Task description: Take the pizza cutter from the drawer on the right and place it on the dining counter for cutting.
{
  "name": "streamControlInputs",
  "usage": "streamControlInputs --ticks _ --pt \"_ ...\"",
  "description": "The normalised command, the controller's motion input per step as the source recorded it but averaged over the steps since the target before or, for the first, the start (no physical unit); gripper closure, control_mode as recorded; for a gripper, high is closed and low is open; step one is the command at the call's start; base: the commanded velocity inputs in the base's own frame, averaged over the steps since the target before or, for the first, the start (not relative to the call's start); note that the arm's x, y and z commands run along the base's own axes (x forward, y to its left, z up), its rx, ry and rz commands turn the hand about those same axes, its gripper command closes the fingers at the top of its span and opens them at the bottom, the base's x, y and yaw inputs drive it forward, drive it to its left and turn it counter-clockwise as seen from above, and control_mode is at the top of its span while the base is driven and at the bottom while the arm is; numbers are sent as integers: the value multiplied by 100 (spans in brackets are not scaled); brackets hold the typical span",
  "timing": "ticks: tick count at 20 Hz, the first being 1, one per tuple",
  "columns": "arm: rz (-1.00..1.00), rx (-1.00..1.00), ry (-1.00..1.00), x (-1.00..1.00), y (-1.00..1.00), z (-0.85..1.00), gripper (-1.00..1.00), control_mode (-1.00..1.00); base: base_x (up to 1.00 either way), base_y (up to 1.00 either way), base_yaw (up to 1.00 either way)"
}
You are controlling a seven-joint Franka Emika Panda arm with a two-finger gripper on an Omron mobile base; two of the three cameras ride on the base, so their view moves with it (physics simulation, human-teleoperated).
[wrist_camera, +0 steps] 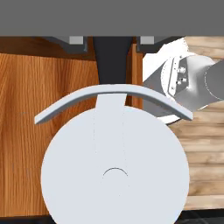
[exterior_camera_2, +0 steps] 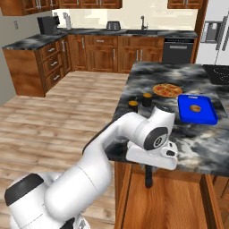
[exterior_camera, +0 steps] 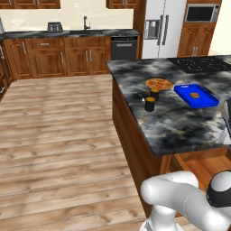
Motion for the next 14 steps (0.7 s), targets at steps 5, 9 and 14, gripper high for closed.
streamControlInputs --ticks 5,9,14 --pt "0 10 -4 16 61 53 100 -100 0 0 0" --pt "0 6 -1 25 80 56 100 -100 0 0 0" --pt "-3 0 0 33 99 42 100 -100 0 0 0"
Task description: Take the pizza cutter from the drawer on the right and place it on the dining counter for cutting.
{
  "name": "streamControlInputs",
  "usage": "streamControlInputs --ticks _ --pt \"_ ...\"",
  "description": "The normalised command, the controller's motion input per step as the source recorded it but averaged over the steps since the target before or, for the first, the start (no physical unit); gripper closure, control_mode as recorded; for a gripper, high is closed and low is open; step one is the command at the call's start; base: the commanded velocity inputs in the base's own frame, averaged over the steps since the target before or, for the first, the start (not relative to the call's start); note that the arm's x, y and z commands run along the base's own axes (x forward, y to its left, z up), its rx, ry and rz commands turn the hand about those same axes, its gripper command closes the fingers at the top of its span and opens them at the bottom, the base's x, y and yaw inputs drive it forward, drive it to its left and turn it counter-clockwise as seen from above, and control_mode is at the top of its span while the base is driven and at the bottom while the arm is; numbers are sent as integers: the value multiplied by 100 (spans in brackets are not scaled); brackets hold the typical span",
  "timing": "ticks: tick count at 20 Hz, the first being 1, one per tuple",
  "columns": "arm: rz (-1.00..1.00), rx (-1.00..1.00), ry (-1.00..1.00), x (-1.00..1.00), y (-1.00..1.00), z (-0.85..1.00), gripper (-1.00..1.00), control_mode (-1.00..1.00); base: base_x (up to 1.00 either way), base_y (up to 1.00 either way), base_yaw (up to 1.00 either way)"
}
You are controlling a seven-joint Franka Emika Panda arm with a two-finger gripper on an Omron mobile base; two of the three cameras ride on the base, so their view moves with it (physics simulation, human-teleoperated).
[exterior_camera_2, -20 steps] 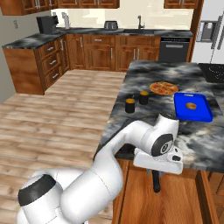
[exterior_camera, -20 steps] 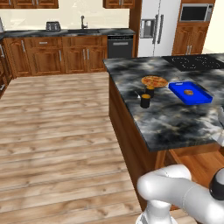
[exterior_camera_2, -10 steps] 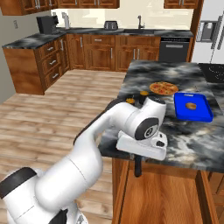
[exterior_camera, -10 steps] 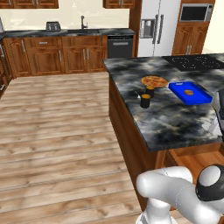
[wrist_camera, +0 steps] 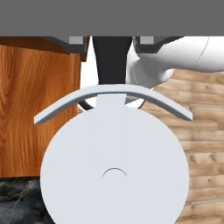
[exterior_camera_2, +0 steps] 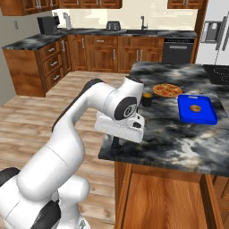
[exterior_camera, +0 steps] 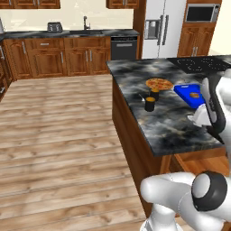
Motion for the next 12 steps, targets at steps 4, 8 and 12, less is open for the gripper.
streamControlInputs --ticks 4,8,12 --pt "-11 0 0 51 100 21 100 -100 0 0 0" --pt "-7 -4 0 38 100 2 100 -100 0 0 0" --pt "-2 -20 2 18 73 0 100 -100 0 0 0"
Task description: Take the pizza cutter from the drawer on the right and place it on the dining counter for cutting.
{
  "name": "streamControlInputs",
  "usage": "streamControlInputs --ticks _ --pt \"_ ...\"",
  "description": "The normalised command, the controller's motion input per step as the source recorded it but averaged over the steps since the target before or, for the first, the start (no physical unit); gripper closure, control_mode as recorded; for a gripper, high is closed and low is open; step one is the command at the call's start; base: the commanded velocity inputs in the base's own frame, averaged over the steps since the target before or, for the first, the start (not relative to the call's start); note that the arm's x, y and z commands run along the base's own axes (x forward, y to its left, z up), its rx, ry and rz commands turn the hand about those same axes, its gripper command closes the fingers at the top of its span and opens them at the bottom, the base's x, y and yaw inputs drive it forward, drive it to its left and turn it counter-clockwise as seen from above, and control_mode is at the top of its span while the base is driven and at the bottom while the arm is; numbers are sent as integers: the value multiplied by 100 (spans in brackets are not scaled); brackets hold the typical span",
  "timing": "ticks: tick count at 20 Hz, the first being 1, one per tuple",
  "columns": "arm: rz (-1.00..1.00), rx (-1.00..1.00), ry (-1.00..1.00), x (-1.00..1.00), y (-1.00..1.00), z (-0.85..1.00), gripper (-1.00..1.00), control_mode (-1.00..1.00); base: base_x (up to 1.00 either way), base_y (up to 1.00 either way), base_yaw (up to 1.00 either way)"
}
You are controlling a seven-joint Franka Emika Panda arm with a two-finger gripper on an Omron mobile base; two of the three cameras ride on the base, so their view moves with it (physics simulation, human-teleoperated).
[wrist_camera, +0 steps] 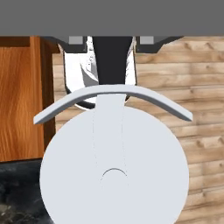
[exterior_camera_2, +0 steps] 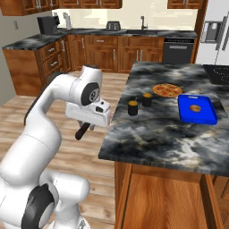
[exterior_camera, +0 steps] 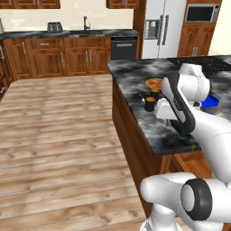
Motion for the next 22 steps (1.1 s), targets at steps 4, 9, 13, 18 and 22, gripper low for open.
streamControlInputs --ticks 4,9,13,18,22 --pt "1 -16 5 0 51 0 100 -100 0 0 0" --pt "5 0 11 0 15 2 100 -100 0 0 0" --pt "6 0 2 8 2 0 100 -100 0 0 0" --pt "14 3 0 0 -4 0 100 -100 0 0 0" --pt "5 0 0 0 0 0 100 -100 0 0 0"
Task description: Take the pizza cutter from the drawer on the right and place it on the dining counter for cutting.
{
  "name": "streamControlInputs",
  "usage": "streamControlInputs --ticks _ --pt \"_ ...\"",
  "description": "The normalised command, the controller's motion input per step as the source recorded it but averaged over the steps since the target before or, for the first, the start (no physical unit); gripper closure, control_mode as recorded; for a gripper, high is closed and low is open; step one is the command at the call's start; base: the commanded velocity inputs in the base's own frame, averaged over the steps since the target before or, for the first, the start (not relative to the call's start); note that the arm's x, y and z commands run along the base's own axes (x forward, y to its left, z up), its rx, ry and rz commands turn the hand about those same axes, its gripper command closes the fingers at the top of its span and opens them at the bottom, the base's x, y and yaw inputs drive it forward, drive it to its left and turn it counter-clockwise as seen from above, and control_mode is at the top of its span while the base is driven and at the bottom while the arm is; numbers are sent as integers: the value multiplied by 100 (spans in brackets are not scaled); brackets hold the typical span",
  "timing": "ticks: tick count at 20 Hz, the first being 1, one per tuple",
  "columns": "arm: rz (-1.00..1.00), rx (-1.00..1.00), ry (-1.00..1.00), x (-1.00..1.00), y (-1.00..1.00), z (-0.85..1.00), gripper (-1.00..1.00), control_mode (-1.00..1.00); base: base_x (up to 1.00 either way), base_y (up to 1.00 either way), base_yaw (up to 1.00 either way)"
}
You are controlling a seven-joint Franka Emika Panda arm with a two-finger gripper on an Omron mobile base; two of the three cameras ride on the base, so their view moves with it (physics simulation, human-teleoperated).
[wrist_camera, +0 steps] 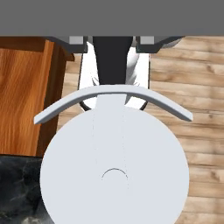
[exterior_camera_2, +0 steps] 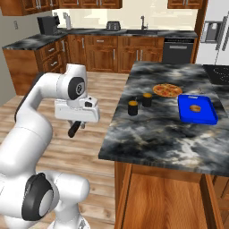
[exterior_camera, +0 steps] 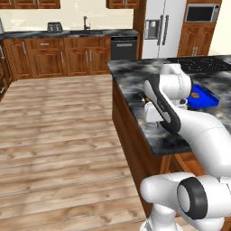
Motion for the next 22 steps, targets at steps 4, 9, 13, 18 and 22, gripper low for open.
streamControlInputs --ticks 4,9,13,18,22 --pt "0 0 0 0 0 0 100 100 -5 0 0" --pt "0 0 0 0 0 0 100 100 -17 63 -4" --pt "0 0 0 0 0 0 100 100 11 100 -24" --pt "0 0 0 0 0 0 100 100 38 98 -49" --pt "0 0 0 0 0 0 100 100 51 76 -71"
